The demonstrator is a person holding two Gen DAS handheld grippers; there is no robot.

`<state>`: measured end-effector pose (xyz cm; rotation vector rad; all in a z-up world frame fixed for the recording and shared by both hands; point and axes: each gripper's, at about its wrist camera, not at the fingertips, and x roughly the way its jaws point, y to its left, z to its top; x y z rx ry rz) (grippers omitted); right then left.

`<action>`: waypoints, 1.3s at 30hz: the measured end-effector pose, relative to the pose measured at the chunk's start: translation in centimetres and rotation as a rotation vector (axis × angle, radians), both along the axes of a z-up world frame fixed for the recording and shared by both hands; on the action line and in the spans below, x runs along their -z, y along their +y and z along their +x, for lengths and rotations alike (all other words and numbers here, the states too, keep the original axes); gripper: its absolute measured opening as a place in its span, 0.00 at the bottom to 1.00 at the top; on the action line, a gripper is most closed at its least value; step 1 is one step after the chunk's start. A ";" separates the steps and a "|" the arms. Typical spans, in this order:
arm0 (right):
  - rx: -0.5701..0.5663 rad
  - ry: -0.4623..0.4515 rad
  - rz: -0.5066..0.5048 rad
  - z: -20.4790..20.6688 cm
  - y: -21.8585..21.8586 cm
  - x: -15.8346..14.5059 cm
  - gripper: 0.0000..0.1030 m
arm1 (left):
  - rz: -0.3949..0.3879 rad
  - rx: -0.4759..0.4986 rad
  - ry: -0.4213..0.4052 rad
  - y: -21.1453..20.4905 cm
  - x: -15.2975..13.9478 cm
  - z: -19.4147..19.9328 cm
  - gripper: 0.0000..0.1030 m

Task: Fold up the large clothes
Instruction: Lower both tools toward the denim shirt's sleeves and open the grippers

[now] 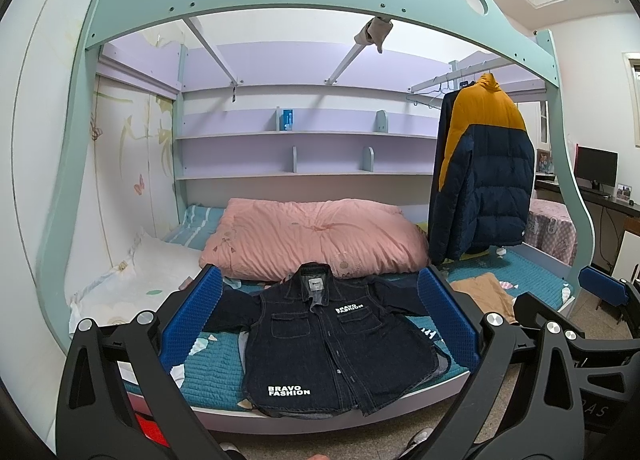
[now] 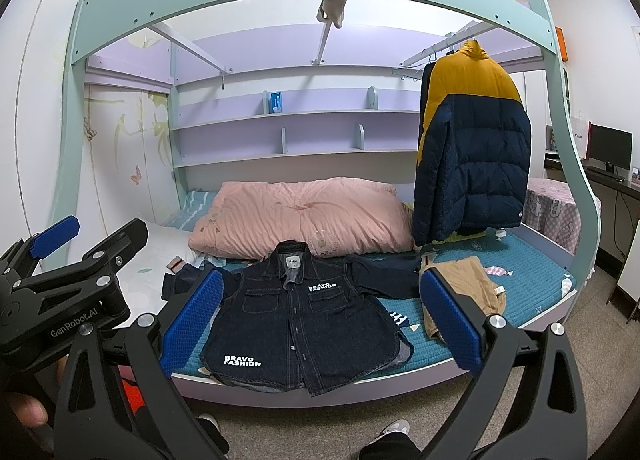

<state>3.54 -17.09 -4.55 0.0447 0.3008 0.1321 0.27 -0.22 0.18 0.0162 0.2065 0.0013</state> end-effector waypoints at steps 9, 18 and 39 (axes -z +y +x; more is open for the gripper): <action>0.006 0.036 -0.006 3.3 0.7 1.6 0.93 | 0.001 -0.001 0.036 -0.2 2.8 3.8 0.95; 0.008 0.100 -0.010 9.1 0.9 3.8 0.93 | 0.018 0.001 0.096 0.0 5.0 10.5 0.95; -0.181 0.352 -0.058 30.0 9.9 12.2 0.93 | -0.083 -0.133 0.413 10.5 15.4 31.6 0.95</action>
